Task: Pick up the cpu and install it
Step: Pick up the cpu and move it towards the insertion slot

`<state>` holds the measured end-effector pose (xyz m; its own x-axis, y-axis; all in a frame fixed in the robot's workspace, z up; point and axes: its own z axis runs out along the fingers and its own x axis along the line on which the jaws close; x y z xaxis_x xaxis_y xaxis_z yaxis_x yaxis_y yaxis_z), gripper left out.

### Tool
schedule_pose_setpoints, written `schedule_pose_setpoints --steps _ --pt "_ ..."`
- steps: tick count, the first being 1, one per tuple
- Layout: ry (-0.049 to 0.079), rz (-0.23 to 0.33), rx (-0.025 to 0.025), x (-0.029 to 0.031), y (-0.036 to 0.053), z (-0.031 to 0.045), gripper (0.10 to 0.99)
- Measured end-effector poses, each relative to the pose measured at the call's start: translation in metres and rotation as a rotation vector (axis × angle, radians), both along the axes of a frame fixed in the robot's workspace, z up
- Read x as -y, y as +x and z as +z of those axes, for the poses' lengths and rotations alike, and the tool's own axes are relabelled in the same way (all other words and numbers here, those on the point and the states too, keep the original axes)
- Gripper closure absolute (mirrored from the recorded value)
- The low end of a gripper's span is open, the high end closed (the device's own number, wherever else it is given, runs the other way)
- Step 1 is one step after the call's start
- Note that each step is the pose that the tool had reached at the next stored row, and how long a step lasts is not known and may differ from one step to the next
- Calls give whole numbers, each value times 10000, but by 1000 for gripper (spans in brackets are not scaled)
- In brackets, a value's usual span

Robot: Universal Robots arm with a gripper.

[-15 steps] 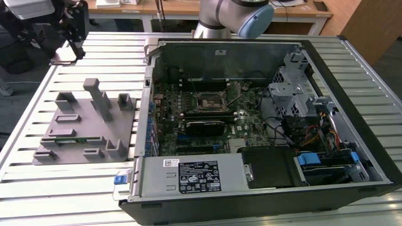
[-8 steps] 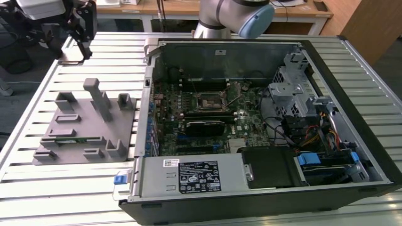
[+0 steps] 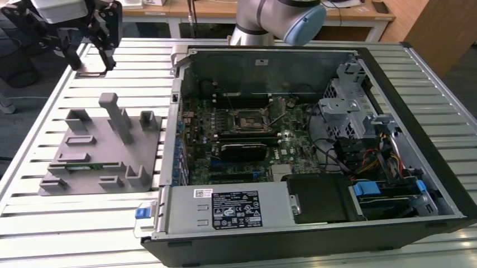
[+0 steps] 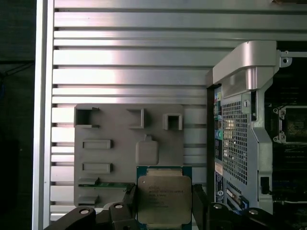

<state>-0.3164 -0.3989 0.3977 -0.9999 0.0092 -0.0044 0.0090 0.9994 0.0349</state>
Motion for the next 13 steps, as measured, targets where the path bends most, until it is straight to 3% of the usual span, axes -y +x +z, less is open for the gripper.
schedule_pose_setpoints --steps 13 --pt "0 -1 -1 0 176 0 545"
